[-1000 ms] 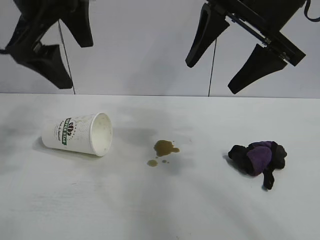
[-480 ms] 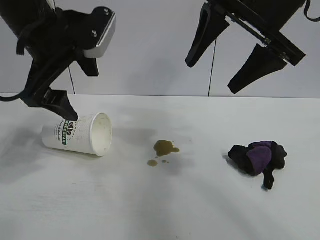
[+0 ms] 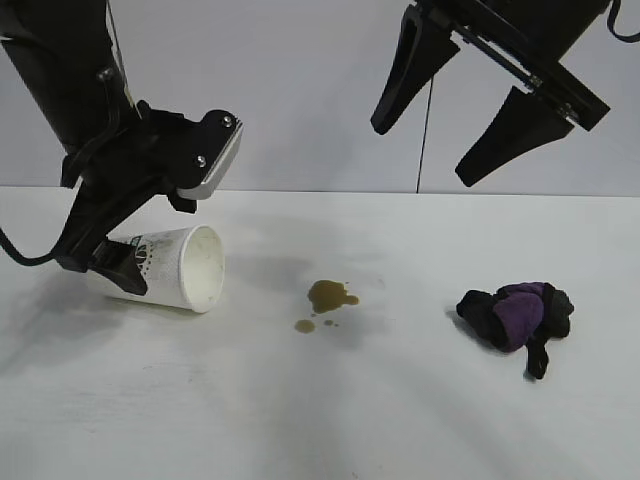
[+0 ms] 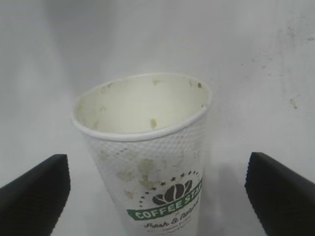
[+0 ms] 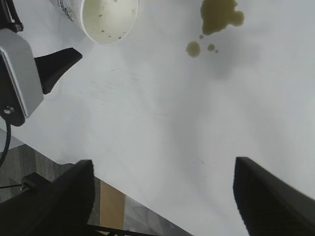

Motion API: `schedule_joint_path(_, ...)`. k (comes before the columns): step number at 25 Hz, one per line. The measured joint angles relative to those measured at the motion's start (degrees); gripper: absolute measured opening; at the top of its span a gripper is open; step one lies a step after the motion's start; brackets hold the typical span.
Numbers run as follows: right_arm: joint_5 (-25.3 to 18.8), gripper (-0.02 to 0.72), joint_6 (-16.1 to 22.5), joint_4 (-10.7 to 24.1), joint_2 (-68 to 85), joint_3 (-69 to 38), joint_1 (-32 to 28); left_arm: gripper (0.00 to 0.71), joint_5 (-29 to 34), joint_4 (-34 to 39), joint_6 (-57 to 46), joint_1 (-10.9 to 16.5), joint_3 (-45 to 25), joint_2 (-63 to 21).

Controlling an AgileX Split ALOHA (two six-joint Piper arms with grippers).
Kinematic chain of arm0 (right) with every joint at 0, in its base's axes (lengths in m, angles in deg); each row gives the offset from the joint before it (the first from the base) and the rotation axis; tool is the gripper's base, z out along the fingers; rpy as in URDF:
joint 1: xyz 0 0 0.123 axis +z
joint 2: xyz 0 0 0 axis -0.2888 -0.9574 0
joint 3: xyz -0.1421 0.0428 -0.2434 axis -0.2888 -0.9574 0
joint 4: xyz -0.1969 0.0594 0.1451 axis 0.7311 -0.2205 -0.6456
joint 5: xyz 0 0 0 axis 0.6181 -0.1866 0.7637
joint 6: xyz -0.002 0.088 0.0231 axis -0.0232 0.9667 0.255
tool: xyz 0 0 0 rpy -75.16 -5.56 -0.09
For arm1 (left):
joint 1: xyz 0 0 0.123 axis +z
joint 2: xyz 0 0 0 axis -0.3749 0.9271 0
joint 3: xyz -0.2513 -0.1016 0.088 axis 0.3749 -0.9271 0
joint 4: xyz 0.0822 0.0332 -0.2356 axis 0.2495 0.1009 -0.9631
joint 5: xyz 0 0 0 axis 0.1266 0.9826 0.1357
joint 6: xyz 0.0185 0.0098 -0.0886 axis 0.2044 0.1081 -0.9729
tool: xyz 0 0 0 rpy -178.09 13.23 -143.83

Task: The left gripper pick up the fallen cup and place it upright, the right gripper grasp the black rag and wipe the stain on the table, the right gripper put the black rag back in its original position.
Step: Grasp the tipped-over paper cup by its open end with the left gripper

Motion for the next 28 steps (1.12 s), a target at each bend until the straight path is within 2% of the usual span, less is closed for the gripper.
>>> schedule_joint_path(3,0.0,0.537,-0.06,-0.04,0.0,0.0,0.0,0.695,-1.06,0.07,-0.46,0.0,0.17,1.06)
schedule_joint_path(10,0.0,0.537,-0.06,-0.04,0.0,0.0,0.0,0.656,-3.26,2.45,-9.13,0.0,2.48,3.04)
schedule_joint_path(23,0.0,0.537,-0.26,-0.04,0.0,0.0,0.0,0.653,-4.2,3.69,-10.15,-1.13,3.12,5.74)
schedule_joint_path(28,0.0,0.537,-0.28,-0.11,0.0,0.0,0.0,0.575,-4.51,3.58,-10.75,-1.13,3.12,5.74)
